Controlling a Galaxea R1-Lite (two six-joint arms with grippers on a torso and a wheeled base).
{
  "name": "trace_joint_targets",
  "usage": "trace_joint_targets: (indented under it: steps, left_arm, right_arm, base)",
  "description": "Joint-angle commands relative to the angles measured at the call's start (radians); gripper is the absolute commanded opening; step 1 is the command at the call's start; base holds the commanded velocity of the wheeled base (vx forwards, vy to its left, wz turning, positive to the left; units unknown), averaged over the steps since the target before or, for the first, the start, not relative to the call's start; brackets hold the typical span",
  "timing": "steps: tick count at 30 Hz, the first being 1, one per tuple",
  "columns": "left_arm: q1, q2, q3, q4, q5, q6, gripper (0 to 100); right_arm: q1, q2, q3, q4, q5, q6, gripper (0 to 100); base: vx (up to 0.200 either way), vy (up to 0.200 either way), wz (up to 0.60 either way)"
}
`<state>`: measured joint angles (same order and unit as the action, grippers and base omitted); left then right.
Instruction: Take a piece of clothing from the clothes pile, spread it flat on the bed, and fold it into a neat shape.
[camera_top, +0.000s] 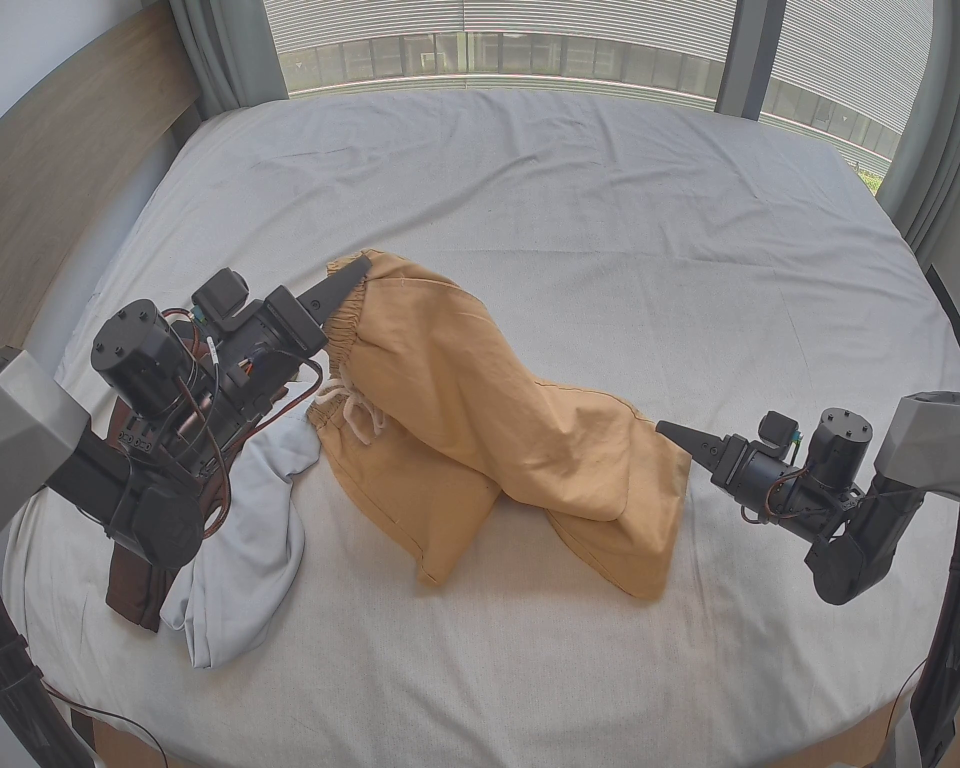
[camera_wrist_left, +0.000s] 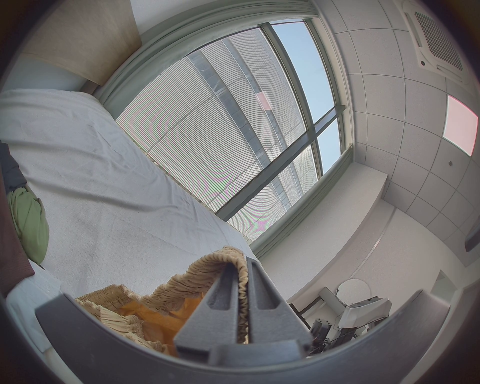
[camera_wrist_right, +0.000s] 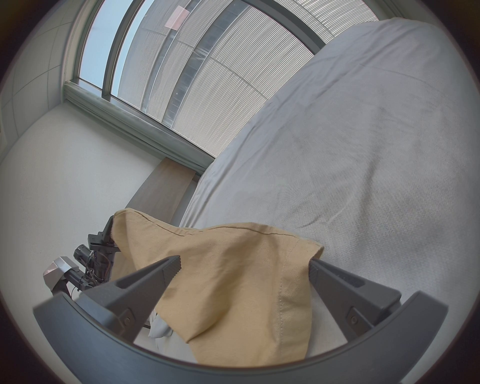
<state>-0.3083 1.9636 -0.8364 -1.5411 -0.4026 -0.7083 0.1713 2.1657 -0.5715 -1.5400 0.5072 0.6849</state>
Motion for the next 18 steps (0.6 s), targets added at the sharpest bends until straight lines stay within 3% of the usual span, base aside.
trace_joint_targets:
  steps: [1, 18]
  left_arm:
    - [0.0, -0.002, 0.0, -0.001, -0.001, 0.001, 0]
    - [-0.003, -0.003, 0.0, -0.002, -0.001, 0.001, 0]
  right_arm:
    - [-0.01, 0.109, -0.064, -0.002, -0.001, 0.015, 100]
    - [-0.003, 0.149, -0.165, 0.0, 0.002, 0.127, 100]
  base:
    - [0.0, 0.0, 0.0]
    - [0.0, 0.0, 0.0]
